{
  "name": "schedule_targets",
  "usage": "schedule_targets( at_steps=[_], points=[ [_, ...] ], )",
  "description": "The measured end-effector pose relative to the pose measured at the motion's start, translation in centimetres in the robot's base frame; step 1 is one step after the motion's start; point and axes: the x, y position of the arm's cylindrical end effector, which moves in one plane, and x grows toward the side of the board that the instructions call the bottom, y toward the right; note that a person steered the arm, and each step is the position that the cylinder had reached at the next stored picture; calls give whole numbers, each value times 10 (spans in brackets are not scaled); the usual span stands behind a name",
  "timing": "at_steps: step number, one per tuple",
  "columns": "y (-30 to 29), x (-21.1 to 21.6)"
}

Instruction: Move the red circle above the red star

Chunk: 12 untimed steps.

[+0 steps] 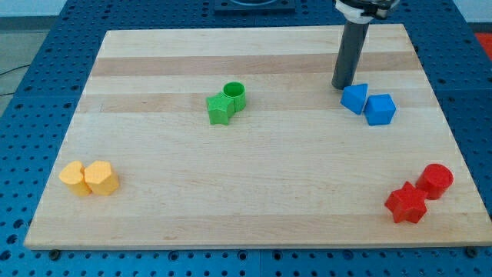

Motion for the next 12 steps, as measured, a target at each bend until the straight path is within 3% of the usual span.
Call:
schedule_targets(
  at_steps=[3, 4, 5, 7, 12],
  points=[
    [-12, 0],
    [14, -1],
    [64, -34],
    [130, -21],
    [131, -26]
  ],
)
